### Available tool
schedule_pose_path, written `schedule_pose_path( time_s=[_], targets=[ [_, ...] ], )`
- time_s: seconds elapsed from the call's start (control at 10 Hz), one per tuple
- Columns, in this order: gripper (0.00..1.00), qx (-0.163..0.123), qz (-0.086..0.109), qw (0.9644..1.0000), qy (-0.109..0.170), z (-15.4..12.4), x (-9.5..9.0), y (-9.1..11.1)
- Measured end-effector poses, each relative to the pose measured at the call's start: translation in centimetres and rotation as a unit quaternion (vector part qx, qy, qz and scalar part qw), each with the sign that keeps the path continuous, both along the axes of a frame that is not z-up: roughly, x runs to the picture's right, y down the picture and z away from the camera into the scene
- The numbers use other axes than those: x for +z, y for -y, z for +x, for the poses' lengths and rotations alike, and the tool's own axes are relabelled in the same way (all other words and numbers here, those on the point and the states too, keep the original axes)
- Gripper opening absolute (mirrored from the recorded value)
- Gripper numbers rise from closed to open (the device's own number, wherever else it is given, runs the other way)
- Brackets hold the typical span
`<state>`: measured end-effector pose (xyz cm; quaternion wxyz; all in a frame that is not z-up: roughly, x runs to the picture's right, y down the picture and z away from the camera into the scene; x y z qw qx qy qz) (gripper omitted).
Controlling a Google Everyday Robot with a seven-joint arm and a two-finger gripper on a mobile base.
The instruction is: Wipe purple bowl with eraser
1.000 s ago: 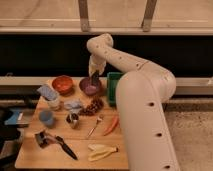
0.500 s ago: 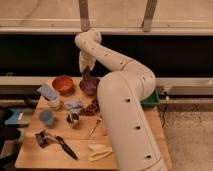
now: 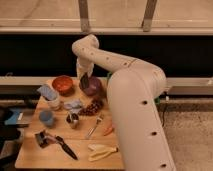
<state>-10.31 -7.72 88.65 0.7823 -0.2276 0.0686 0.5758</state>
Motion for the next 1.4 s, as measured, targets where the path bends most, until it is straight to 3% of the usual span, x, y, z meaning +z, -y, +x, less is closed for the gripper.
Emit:
schedule_pose_path(
  time_s=[0.3,0.6,0.9,1.1,1.4],
  targets=[
    [0.12,0.028,-0.015,0.9992,-0.025,4.5,-0.1,-2.0],
    [0.12,0.046,-0.011,0.9982,-0.036,6.1,1.4,0.0],
    [0.12,0.045,-0.001,0.9985,-0.031,3.9,3.4,3.1],
    [0.12,0.038,-0.001,0.9991,-0.02,1.7,4.4,3.9],
    [0.12,0.024,0.0,0.9997,0.006,-0.8,4.2,2.9]
  ],
)
